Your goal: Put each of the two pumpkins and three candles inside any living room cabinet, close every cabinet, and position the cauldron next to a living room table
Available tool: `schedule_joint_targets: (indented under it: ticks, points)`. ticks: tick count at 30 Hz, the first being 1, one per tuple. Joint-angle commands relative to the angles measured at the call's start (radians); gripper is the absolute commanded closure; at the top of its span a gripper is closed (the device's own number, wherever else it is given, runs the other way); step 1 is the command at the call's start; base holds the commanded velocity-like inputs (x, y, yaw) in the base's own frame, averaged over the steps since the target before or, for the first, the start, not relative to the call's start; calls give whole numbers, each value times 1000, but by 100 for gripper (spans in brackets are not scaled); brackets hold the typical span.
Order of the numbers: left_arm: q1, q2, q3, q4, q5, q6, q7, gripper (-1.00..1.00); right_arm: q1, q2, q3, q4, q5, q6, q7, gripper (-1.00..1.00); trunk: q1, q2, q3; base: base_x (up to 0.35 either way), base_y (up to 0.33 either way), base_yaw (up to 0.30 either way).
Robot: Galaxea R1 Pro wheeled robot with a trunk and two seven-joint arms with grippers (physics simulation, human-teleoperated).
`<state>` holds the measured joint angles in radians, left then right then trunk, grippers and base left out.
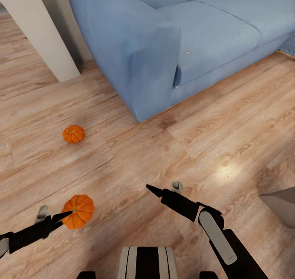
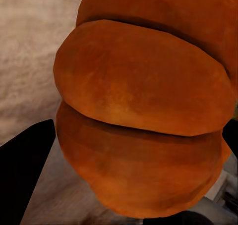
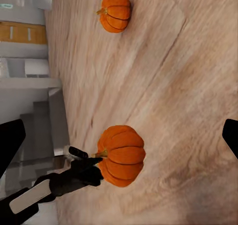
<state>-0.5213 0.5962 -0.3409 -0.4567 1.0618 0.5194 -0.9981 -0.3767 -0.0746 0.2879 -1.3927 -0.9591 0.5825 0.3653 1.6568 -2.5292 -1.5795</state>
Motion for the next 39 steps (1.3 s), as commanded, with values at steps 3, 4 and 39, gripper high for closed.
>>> schedule_joint_targets:
  ticks: [3,4,39]
  points:
    - [0,49,-3,-32,6,122,-28,100,0,-1,0,1,-4,2,0,-100,-1,1,11,0,0,0]
    - [0,55,-3,-34,5,137,-36,100,0,-1,0,1,-4,2,0,-100,-2,1,15,0,0,0]
    - [7,192,-29,-47,-5,243,-298,100,0,1,-4,38,-7,2,10,-100,-18,9,150,0,0,0]
